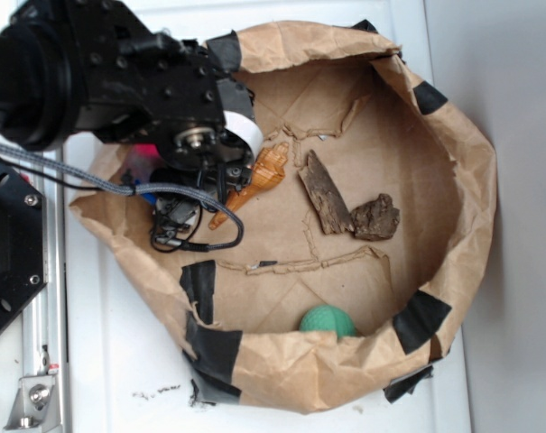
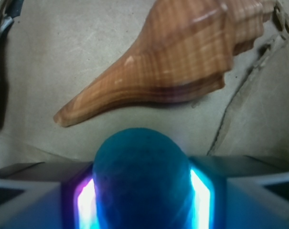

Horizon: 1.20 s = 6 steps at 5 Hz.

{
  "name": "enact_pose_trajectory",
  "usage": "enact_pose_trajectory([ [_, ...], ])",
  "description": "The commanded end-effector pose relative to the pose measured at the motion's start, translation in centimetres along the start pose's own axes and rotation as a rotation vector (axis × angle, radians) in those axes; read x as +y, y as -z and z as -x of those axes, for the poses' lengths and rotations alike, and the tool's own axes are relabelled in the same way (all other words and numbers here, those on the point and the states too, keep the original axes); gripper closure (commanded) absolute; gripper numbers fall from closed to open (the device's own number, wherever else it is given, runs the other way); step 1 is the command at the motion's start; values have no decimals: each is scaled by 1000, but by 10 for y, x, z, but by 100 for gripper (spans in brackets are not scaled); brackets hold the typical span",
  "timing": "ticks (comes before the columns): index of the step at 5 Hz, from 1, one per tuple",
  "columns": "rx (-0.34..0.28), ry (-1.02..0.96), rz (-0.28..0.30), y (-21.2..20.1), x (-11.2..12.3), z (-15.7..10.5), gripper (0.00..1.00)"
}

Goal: Grab the blue ball.

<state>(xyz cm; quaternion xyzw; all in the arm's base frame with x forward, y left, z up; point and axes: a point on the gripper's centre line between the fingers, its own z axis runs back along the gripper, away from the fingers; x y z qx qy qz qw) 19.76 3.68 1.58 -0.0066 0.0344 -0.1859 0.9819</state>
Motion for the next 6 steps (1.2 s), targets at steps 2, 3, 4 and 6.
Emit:
enact_pose_trajectory([
  [2,-115,-223,32,-83,6,-19,100],
  [3,-223,-308,36,-136,-13,-42,100],
  [4,-268,-376,-7,-174,-28,-48,100],
  [6,-327,-410,10,-172,-31,-48,100],
])
